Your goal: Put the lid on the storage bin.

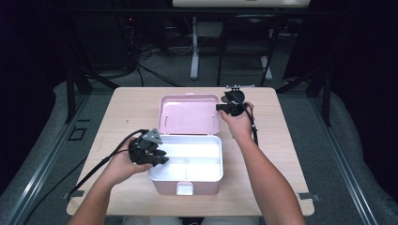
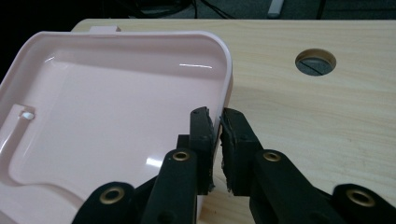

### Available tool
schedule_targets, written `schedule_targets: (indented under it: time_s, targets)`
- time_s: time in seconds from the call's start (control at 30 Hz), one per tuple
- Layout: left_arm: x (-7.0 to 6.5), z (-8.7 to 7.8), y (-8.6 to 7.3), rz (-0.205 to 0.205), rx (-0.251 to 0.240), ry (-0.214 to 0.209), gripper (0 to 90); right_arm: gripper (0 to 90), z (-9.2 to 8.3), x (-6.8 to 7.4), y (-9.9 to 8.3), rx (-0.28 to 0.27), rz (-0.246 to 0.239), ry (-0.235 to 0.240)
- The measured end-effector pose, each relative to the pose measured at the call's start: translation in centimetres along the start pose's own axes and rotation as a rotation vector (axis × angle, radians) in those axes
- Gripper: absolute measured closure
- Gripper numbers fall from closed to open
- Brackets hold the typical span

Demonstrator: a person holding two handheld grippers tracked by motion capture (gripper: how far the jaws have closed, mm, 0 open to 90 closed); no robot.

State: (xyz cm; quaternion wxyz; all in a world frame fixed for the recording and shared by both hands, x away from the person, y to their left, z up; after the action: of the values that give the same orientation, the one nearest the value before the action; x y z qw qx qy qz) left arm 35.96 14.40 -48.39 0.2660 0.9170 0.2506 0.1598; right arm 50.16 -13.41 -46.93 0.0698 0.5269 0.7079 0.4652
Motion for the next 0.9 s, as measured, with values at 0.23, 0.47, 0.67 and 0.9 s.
schedule_targets:
  time_s: [0.23,0.47,0.67,0.9]
  targets:
    - [0.0,0.0,0.0,-0.007,-0.004,-0.004,71.7,85.4,-1.3,0.9,0.3,-0.053,-0.040,0.004]
    - [0.0,0.0,0.0,-0.006,-0.005,-0.005,72.0,86.4,-2.6,2.2,0.3,-0.097,-0.090,-0.007]
    - [0.0,0.0,0.0,-0.003,-0.006,-0.005,72.1,86.7,-4.0,3.2,0.1,-0.137,-0.154,-0.012]
    - [0.0,0.0,0.0,-0.001,-0.008,-0.006,72.2,87.2,-5.7,4.1,-0.7,-0.194,-0.199,0.017]
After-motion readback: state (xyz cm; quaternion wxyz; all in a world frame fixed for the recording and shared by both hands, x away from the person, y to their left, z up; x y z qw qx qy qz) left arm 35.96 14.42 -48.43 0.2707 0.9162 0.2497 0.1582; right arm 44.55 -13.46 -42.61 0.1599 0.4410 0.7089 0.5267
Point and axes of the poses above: each handheld gripper's, and its own axes: z roughly forward along the jaws, y roughly out of its top, x roughly to its left, the point moved 3 cm from there along z, roughly forward along the jaws, and after that the axes turned 12 degrees about y, right-handed, at the moved point
